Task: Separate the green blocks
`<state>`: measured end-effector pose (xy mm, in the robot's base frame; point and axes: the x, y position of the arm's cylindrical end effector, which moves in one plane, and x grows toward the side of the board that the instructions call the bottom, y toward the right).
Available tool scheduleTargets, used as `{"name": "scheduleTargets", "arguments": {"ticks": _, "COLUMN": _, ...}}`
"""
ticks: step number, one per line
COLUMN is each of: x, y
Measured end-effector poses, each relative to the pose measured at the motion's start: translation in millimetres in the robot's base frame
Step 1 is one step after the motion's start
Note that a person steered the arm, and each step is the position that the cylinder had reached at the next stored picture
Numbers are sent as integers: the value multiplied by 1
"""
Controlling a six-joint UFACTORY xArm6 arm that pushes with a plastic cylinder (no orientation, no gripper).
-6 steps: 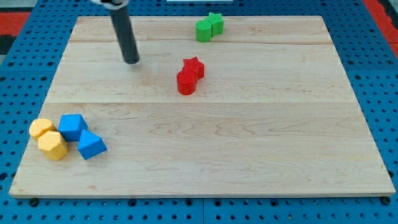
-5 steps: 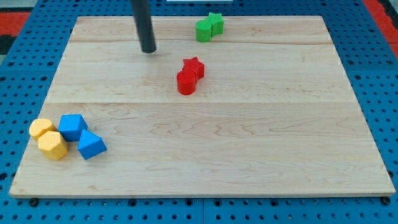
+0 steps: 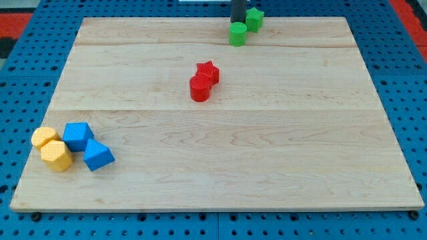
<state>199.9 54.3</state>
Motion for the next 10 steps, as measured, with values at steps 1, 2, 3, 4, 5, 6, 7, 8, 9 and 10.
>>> {"name": "scheduleTargets", "arguments": {"ticks": 1, "x": -2, "y": -6}}
{"name": "scheduleTargets", "arguments": {"ticks": 2, "x": -7, "y": -13}}
{"name": "scheduleTargets", "arguments": {"ticks": 3, "x": -6, "y": -11}}
{"name": "scheduleTargets", "arguments": {"ticks": 4, "x": -6, "y": 2}}
{"name": "scheduleTargets", "arguments": {"ticks": 5, "x": -7, "y": 21}}
{"name": "scheduleTargets", "arguments": {"ticks": 6, "x": -7, "y": 38}}
{"name": "scheduleTargets", "arguments": {"ticks": 7, "x": -3, "y": 65}}
{"name": "scheduleTargets", "arguments": {"ticks": 8, "x": 22, "y": 73}}
{"name": "scheduleTargets", "arguments": {"ticks": 9, "x": 70, "y": 71}}
{"name": "scheduleTargets", "arguments": {"ticks": 10, "x": 100, "y": 30}}
